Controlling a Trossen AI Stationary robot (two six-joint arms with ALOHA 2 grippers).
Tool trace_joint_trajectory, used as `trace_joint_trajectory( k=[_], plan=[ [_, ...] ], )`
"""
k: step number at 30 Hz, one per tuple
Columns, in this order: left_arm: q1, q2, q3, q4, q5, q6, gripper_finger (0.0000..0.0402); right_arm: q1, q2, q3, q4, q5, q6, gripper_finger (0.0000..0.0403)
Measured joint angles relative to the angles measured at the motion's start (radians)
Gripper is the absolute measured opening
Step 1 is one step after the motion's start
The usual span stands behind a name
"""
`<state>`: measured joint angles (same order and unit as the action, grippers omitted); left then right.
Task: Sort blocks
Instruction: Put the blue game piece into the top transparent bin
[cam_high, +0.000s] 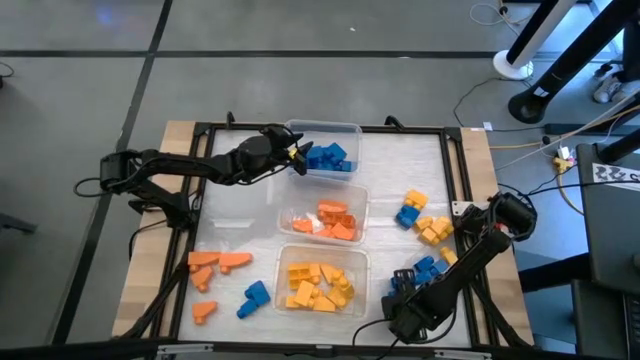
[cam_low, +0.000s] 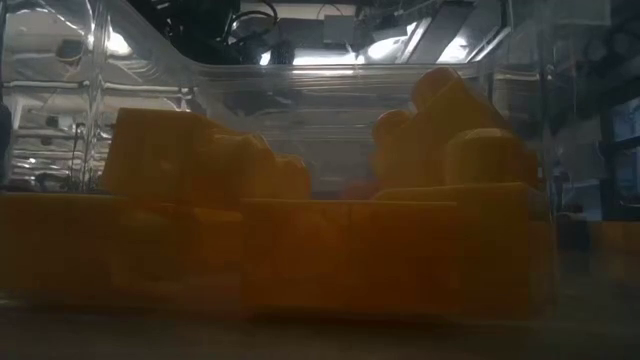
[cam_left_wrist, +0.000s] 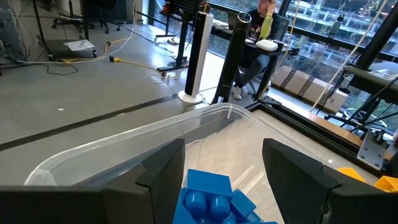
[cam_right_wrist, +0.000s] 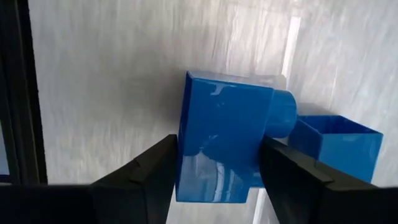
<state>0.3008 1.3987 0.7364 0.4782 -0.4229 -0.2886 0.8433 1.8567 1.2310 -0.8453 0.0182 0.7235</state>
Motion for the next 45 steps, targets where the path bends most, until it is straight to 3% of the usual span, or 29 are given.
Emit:
trace_joint_trajectory(
  k=[6,15,29,37,45],
  plan=[
    [0.000,0.000,0.000,0.000,0.000,0.000,0.0205,-0.006,0.001,0.062,-0.056,0.026,-0.044,0.0217],
    [0.000,0.000,0.000,-0.005,0.000,0.000,0.0205,-0.006,0.002,0.063,-0.049,-0.001,-0.040,0.0217],
    [0.000,0.000,0.000,-0.028,0.000,0.000,0.0205,-0.006,0.069,0.070,-0.098,0.041,-0.017,0.0217],
    [0.000,0.000,0.000,-0.031,0.000,0.012,0.0205,-0.006,0.068,0.068,-0.139,0.045,-0.015,0.0158],
    [0.000,0.000,0.000,-0.031,0.000,0.013,0.0205,-0.008,0.063,0.066,-0.137,0.061,-0.013,0.0159]
  ],
)
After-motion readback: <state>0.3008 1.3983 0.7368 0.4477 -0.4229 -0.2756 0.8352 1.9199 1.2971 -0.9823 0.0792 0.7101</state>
